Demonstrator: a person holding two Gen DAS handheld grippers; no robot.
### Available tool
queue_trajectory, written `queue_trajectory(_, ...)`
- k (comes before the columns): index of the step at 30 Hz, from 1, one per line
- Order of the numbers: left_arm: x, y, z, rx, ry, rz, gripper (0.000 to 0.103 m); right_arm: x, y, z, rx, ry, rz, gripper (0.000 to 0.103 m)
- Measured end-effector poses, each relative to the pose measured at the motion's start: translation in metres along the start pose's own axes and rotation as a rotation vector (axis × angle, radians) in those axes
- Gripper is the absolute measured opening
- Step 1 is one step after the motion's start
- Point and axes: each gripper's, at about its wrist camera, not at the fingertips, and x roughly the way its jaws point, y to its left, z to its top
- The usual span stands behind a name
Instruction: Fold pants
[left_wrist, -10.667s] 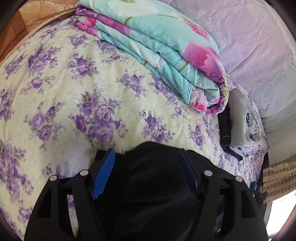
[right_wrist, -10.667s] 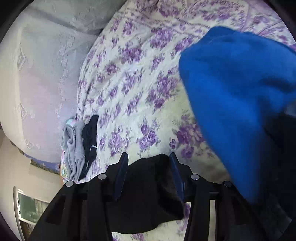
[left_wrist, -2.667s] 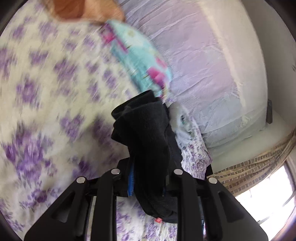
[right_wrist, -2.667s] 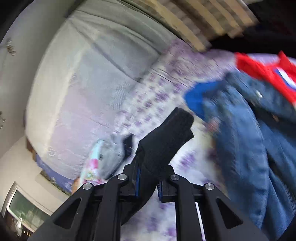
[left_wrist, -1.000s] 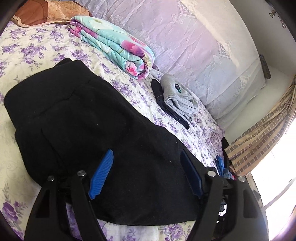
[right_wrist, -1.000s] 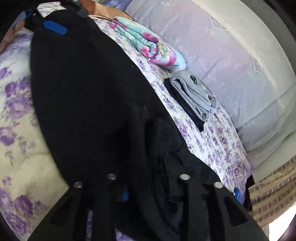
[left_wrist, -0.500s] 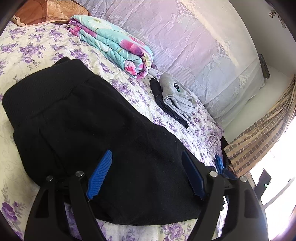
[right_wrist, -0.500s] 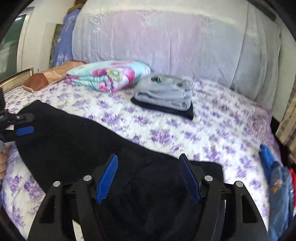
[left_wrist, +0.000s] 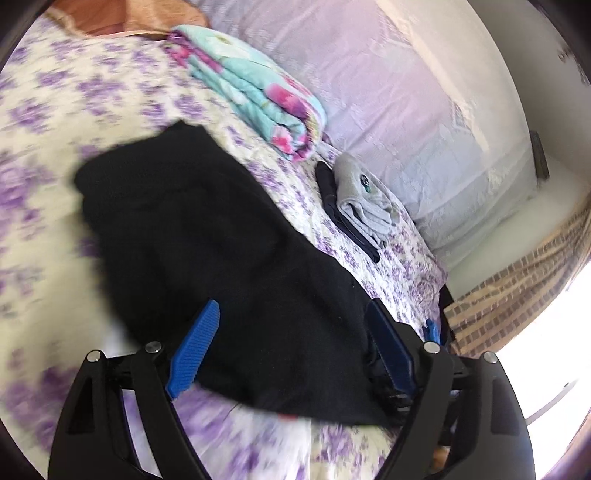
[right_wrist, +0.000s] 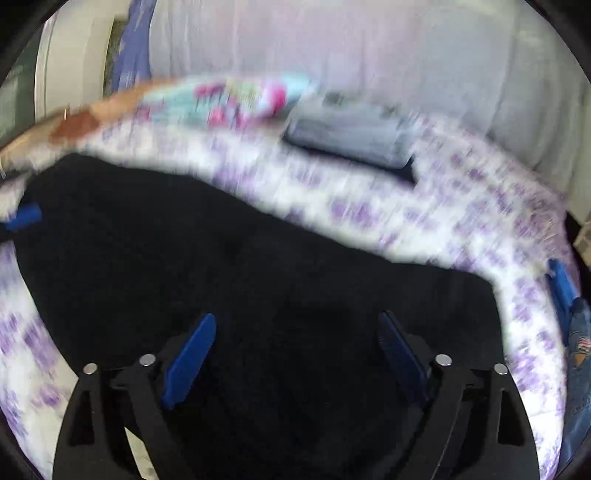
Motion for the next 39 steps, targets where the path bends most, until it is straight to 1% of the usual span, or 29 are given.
queue_trajectory(2, -0.018, 0.011, 0.001, -0.028, -0.002, 0.022, 0.081, -0.003, -0.01, 0.003, 0.045, -0.004, 0.038, 0.095)
queue_trajectory(4, -0.034, 0.024, 0.002, -0.064, 0.006, 0.035, 0.081, -0.009, -0.014, 0.001, 0.065, -0.04, 0.053, 0.095)
queue_trajectory(6, -0.043, 0.034, 0.003, -0.094, 0.0, 0.078, 0.084, -0.021, -0.018, -0.005, 0.088, -0.12, 0.059, 0.095)
queue_trajectory(7, -0.046, 0.039, 0.003, -0.104, -0.01, 0.119, 0.084, -0.029, -0.02, -0.009, 0.105, -0.167, 0.067, 0.095)
queue_trajectory(8, -0.048, 0.043, 0.003, -0.116, -0.009, 0.128, 0.084, -0.038, -0.025, -0.013, 0.129, -0.213, 0.077, 0.095)
queue_trajectory(9, -0.048, 0.045, 0.004, -0.128, -0.007, 0.118, 0.084, -0.042, -0.031, -0.015, 0.154, -0.237, 0.081, 0.097)
queue_trajectory(10, -0.048, 0.048, 0.006, -0.142, -0.007, 0.109, 0.084, -0.041, -0.037, -0.017, 0.184, -0.239, 0.085, 0.099)
queue_trajectory(11, -0.047, 0.049, 0.009, -0.143, -0.01, 0.116, 0.084, -0.037, -0.044, -0.017, 0.207, -0.228, 0.094, 0.099)
queue_trajectory(14, -0.04, 0.055, 0.023, -0.148, -0.02, 0.138, 0.084, -0.024, -0.062, -0.017, 0.3, -0.161, 0.117, 0.099)
queue_trajectory(17, -0.03, 0.065, 0.036, -0.184, -0.013, 0.134, 0.084, -0.021, -0.075, -0.021, 0.37, -0.159, 0.153, 0.099)
queue_trajectory(19, -0.023, 0.067, 0.042, -0.19, -0.008, 0.144, 0.084, -0.019, -0.078, -0.022, 0.384, -0.16, 0.159, 0.099)
queue_trajectory(22, -0.012, 0.062, 0.047, -0.165, 0.002, 0.171, 0.083, -0.016, -0.074, -0.023, 0.379, -0.145, 0.146, 0.099)
queue_trajectory(24, -0.006, 0.059, 0.048, -0.154, 0.008, 0.182, 0.07, -0.015, -0.073, -0.024, 0.377, -0.139, 0.141, 0.099)
queue_trajectory(25, -0.003, 0.06, 0.048, -0.159, 0.022, 0.174, 0.056, -0.015, -0.073, -0.024, 0.378, -0.137, 0.141, 0.099)
queue_trajectory(26, 0.0, 0.063, 0.048, -0.171, 0.027, 0.172, 0.045, -0.015, -0.073, -0.024, 0.38, -0.137, 0.142, 0.099)
queue_trajectory(28, 0.002, 0.066, 0.049, -0.183, 0.025, 0.177, 0.04, -0.015, -0.075, -0.024, 0.382, -0.135, 0.146, 0.099)
queue_trajectory(31, -0.001, 0.065, 0.049, -0.186, 0.013, 0.149, 0.03, -0.015, -0.075, -0.023, 0.381, -0.135, 0.144, 0.099)
queue_trajectory(33, -0.007, 0.06, 0.049, -0.178, -0.004, 0.138, 0.027, -0.015, -0.075, -0.023, 0.382, -0.136, 0.145, 0.099)
queue_trajectory(36, -0.017, 0.031, 0.051, -0.1, -0.043, 0.154, 0.025, -0.016, -0.075, -0.023, 0.383, -0.141, 0.147, 0.099)
queue_trajectory(37, -0.022, 0.014, 0.052, -0.056, -0.058, 0.158, 0.025, -0.019, -0.076, -0.024, 0.385, -0.152, 0.147, 0.099)
queue_trajectory(39, -0.029, -0.018, 0.055, 0.027, -0.081, 0.162, 0.025, -0.031, -0.077, -0.024, 0.391, -0.202, 0.134, 0.099)
